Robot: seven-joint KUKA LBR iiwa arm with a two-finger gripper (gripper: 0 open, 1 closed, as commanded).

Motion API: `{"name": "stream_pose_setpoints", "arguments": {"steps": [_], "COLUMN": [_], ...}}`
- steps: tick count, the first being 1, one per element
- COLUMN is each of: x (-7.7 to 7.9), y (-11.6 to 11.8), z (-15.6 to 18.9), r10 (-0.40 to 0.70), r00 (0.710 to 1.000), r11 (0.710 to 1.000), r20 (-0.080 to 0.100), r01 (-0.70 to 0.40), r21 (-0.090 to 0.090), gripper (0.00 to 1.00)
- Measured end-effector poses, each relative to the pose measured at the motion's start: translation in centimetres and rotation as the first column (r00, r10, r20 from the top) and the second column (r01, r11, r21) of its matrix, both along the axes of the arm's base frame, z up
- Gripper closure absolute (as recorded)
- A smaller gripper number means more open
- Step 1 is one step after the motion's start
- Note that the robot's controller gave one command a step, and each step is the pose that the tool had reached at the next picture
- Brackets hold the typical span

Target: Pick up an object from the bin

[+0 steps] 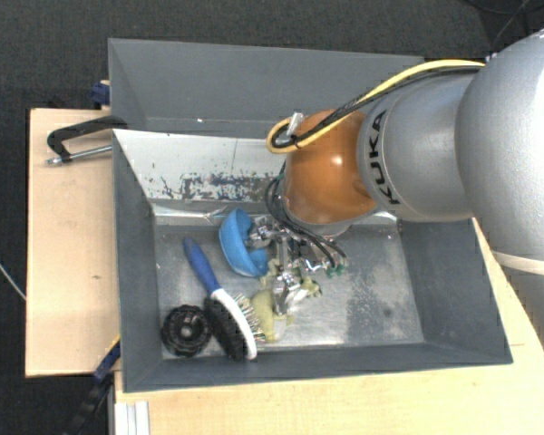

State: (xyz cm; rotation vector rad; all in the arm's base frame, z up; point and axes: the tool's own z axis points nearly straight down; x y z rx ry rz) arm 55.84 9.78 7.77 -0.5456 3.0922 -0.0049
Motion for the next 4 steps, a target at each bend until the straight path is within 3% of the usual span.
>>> {"name": "stream_pose_setpoints", "arguments": {"steps": [1, 2, 4], "x": [0.1, -1.0, -1.1], "y": [0.0, 4.3, 4.3], "z": [0.5, 8.3, 8.2], "r10": [-0.003, 0.266, 0.265], "r00": [1.000, 0.964, 0.964], "r11": [1.000, 0.964, 0.964], "r20": [0.002, 0.009, 0.005], "r01": [0.003, -0.266, -0.265], "r21": [0.003, 0.005, 0.005], "gripper": [1.00, 1.00, 1.00]}}
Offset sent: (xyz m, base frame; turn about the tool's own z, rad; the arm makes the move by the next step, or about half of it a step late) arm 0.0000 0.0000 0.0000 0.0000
